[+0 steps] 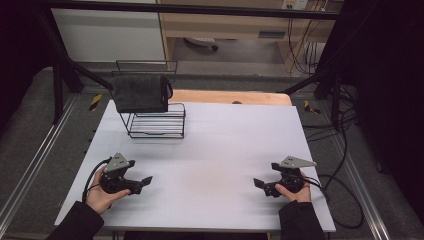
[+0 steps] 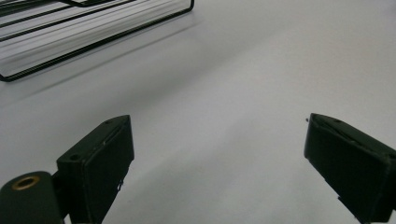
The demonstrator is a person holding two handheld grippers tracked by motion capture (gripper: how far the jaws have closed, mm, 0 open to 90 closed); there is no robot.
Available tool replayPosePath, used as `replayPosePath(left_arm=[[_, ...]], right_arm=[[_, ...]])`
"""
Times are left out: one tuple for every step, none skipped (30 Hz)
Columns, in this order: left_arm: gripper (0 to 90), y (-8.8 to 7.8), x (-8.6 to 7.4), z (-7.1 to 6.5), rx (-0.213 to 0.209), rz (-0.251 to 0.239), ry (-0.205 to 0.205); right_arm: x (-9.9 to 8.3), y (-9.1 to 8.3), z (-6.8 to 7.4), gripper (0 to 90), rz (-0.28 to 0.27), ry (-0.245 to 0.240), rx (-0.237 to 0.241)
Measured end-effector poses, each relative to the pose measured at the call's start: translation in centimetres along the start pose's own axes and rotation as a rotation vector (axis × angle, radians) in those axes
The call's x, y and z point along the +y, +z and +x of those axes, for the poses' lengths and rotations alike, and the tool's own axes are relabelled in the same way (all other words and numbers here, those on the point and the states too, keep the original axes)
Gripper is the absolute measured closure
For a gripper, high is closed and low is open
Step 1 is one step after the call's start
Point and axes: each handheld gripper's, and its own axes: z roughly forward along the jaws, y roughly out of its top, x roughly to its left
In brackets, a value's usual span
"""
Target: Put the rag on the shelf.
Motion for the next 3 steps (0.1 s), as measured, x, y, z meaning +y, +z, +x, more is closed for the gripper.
replayPosePath(left_arm=[[8.4,0.01,-0.03,-0.02,-0.001,0.001,0.001],[8.4,0.02,-0.06,-0.05,-0.003,0.001,0.000],[8.4,0.02,-0.10,-0.08,-0.005,0.001,-0.002]], right_arm=[[-0.04,-0.01,0.01,0.7,0.005,-0.004,0.004],[-0.04,0.01,0.01,0.6,0.002,-0.008,0.003],[-0.02,0.01,0.04,0.7,0.002,-0.003,0.005]])
